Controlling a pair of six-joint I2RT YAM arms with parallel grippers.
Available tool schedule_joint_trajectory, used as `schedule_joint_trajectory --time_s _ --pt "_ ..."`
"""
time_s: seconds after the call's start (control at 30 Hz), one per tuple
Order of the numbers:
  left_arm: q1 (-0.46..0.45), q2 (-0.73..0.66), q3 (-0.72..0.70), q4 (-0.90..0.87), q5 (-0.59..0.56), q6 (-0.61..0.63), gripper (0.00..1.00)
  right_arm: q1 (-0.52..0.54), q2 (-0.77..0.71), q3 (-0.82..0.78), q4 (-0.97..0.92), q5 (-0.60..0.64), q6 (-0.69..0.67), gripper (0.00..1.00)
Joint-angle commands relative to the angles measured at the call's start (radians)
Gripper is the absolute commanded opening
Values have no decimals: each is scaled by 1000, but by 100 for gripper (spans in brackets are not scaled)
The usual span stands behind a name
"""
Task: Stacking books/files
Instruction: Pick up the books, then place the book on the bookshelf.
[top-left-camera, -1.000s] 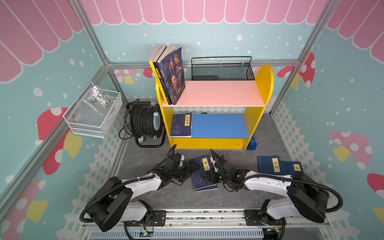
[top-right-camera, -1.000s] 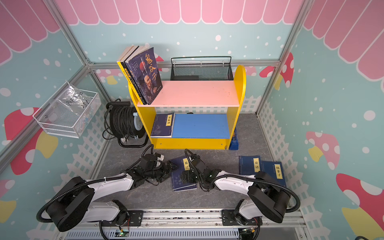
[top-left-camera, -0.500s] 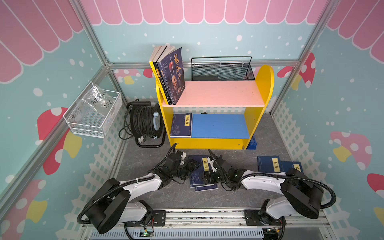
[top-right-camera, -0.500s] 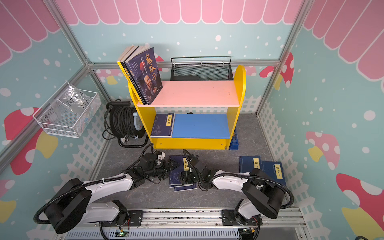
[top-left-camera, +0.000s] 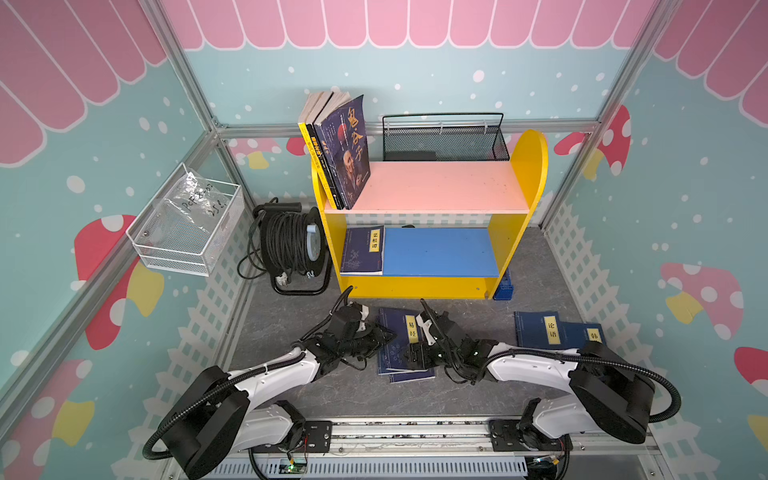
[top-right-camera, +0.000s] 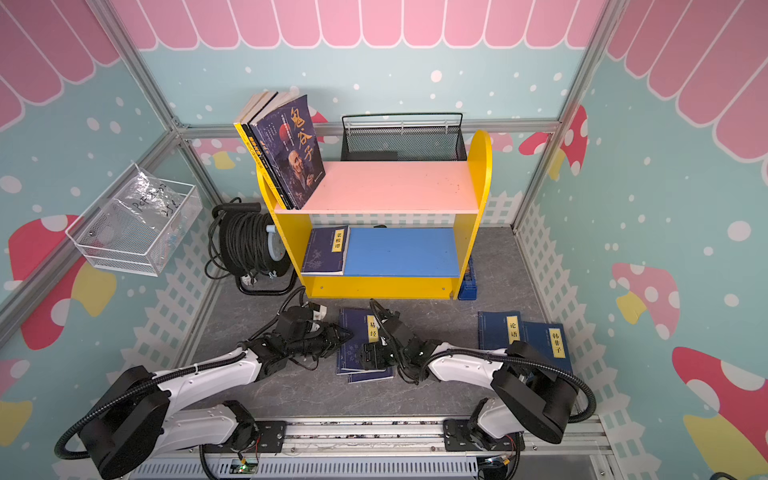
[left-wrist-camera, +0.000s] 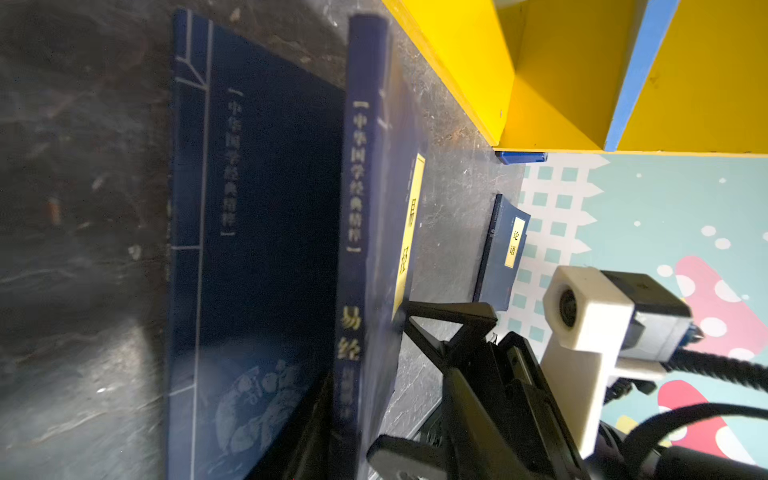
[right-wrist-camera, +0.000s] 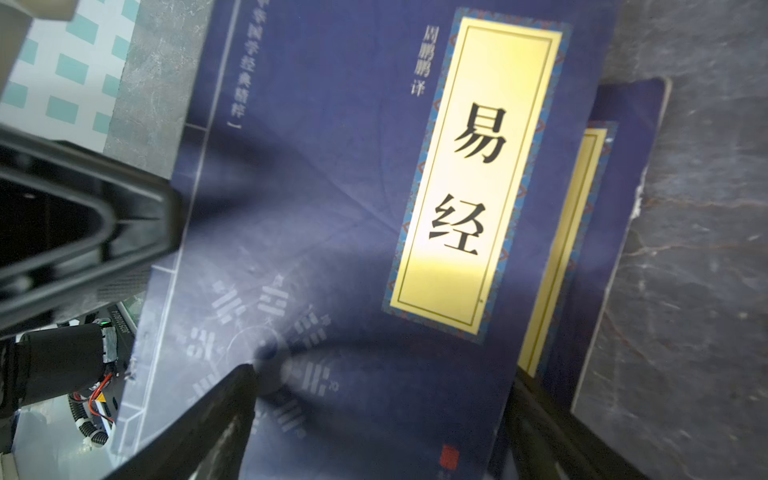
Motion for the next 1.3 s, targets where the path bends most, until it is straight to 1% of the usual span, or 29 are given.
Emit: schedule_joint_trajectory --time_s 0.0,0.1,0.27,0.33,0.37,0.47,0.6,0.7,0.8,0.9,1.0,1.07,1.13,1.17,1.23,1.27 --pt "-12 23 41 -23 4 25 36 7 -16 -15 29 -7 8 93" --pt "-12 34 76 -101 1 73 28 7 -18 -10 35 -7 5 93" --pt "-14 37 82 -106 1 76 13 7 -30 -11 50 -4 1 93" --pt "-13 37 86 -104 1 70 1 6 -39 -17 59 -7 6 94" --pt "-12 38 88 -106 1 69 0 4 -45 -18 64 -12 7 94" --pt "-14 32 103 -115 3 67 0 0 -73 -6 60 -13 7 95" --pt "-13 5 142 -156 20 81 0 -13 -130 35 19 18 5 99" --pt "-12 -44 183 -187 44 84 0 -46 -198 33 15 24 33 99" --pt "-9 -105 245 -245 73 101 0 -102 -293 13 14 0 67 99" --pt "7 -164 325 -361 98 154 0 -185 -397 -10 23 -71 94 100" --pt "51 -219 410 -467 148 214 0 -261 -477 -9 26 -156 102 99" --pt "87 -247 456 -493 191 234 0 -289 -487 15 26 -228 86 100" --pt "126 -264 503 -505 238 249 0 -295 -467 47 49 -305 65 99" --pt "138 -270 523 -511 249 260 0 -296 -454 53 81 -345 67 99" --pt "159 -268 568 -532 276 290 0 -296 -426 43 220 -438 103 99" --pt "163 -265 585 -541 288 300 0 -296 -416 38 276 -458 119 99"
